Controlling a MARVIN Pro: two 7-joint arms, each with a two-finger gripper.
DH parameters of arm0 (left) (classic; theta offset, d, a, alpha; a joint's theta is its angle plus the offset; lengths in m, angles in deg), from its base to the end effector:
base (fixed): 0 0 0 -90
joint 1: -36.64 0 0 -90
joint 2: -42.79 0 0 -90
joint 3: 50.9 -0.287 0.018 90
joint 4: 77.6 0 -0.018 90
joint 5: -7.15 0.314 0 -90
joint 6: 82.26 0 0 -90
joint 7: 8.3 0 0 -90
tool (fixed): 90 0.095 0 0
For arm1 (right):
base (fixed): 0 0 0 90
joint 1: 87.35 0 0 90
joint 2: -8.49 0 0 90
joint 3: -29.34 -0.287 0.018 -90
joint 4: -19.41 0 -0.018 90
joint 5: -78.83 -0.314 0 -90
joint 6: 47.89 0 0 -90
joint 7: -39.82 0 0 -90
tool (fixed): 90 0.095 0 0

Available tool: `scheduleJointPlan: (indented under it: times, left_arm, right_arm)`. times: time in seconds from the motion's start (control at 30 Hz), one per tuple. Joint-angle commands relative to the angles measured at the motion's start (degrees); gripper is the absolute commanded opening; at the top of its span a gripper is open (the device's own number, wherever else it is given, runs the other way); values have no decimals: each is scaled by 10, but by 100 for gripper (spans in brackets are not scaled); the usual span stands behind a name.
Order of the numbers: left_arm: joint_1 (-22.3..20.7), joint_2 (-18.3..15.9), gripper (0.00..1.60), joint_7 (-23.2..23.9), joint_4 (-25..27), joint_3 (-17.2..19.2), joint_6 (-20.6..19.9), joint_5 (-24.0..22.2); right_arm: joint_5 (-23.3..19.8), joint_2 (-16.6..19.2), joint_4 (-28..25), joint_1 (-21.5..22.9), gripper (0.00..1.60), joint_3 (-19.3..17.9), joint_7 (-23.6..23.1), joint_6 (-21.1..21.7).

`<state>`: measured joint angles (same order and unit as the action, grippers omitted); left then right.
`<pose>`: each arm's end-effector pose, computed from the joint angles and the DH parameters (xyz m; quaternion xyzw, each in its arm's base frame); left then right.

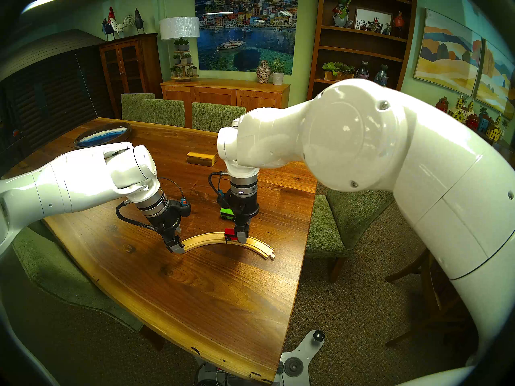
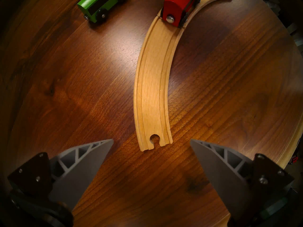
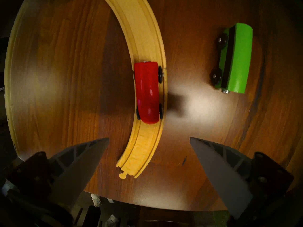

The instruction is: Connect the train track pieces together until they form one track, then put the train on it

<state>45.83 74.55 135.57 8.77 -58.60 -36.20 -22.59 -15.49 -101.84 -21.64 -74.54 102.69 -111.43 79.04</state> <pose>0.4451 0.0874 -0.2086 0.8319 -0.5461 0.0864 0.0481 0.5065 0.2376 -0.1846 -0.7686 -0.6380 0.0479 0.0047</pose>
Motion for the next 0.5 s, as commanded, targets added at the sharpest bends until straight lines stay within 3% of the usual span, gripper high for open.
scheduleJointPlan:
  times: [0.0, 0.27, 0.47]
  left_arm:
    - [-17, 0, 160, -2, -1, 13, 1, 0]
    - [-17, 0, 160, -2, -1, 13, 1, 0]
    - [-17, 0, 160, -1, -1, 14, 1, 0]
  right_arm:
    - [-7, 42, -32, 63, 160, 3, 5, 15]
    - [-22, 71, -103, 93, 160, -5, 32, 9]
    - [-42, 90, -163, 123, 160, -22, 84, -18]
